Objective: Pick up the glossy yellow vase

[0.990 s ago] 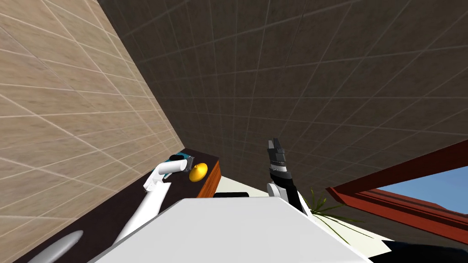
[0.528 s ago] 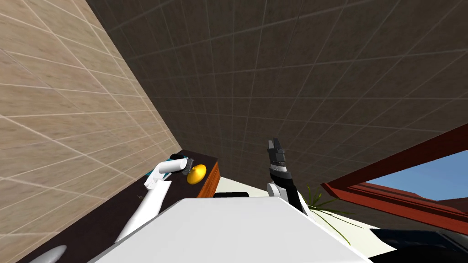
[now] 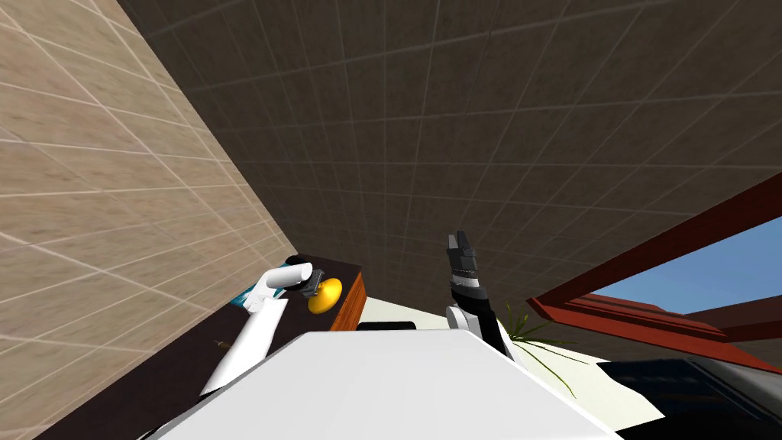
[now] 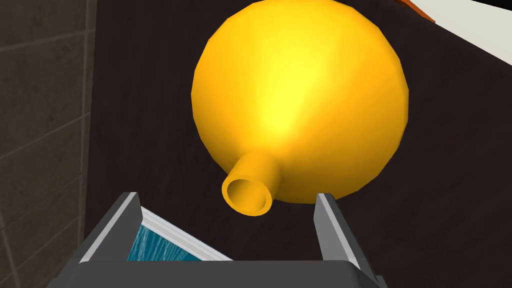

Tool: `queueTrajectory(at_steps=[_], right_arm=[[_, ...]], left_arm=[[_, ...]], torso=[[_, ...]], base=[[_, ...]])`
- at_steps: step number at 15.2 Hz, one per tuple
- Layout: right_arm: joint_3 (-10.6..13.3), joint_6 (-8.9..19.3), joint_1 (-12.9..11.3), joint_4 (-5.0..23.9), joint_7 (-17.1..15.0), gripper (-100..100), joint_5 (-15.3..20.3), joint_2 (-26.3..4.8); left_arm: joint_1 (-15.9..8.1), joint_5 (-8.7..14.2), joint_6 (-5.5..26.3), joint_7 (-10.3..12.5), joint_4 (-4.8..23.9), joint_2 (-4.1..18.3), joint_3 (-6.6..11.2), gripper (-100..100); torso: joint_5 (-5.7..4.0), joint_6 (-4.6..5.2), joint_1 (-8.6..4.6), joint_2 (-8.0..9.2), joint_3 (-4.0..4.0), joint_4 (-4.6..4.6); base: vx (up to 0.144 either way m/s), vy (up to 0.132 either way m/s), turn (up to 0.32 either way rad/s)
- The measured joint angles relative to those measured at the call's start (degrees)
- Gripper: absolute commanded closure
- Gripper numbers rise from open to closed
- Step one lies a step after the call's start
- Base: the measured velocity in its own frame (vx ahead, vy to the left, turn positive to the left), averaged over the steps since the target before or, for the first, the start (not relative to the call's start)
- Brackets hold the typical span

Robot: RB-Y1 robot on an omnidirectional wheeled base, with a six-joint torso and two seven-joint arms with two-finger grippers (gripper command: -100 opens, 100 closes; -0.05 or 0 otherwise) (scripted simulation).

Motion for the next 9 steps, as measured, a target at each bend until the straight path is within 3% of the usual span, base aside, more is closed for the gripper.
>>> queueTrajectory(at_steps=[9], right_arm=[[0.00, 0.00, 0.00, 0.00, 0.00, 0, 0.00, 0.00]], left_arm=[[-1.92, 1.01, 8.39, -0.20, 1.97, -0.15, 1.34, -100]], torso=[[0.00, 0.01, -0.01, 0.00, 0.00, 0.00]], base=[[0.007, 0.013, -0.071]])
